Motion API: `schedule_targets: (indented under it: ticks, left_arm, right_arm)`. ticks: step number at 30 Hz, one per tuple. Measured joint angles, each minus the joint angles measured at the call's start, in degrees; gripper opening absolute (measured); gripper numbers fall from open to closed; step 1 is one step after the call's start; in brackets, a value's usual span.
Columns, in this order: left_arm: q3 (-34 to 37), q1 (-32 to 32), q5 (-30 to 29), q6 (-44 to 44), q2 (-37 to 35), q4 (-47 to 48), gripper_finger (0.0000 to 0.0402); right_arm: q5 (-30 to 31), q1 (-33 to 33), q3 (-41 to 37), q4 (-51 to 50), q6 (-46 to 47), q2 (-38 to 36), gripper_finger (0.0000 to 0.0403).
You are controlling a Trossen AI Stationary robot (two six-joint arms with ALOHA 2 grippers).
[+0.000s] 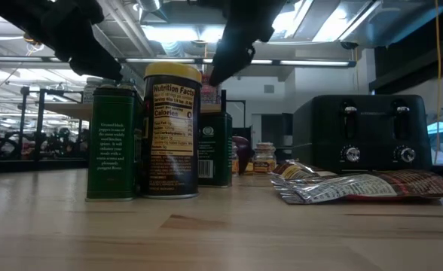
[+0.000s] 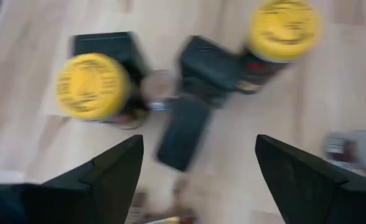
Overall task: Shelf spices
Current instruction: Put the top right black seasoning can on the shelf
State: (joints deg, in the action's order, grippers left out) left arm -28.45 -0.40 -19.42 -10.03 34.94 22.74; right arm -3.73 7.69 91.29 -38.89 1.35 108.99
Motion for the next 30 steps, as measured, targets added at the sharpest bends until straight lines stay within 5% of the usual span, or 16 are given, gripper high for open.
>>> schedule_targets:
  ticks: [11, 30]
  left_arm:
    - [0.0, 0.0, 0.0, 1.63, 0.48, -2.35, 0.0225]
    - [0.0, -0.2, 0.0, -1.13, 0.48, -1.84, 0.0225]
  right_arm:
    - [6.23, 3.59, -6.09, 8.37, 9.43, 0.9, 0.0313]
    - [11.39, 3.6, -13.88, 17.24, 11.74, 0.9, 0.0223]
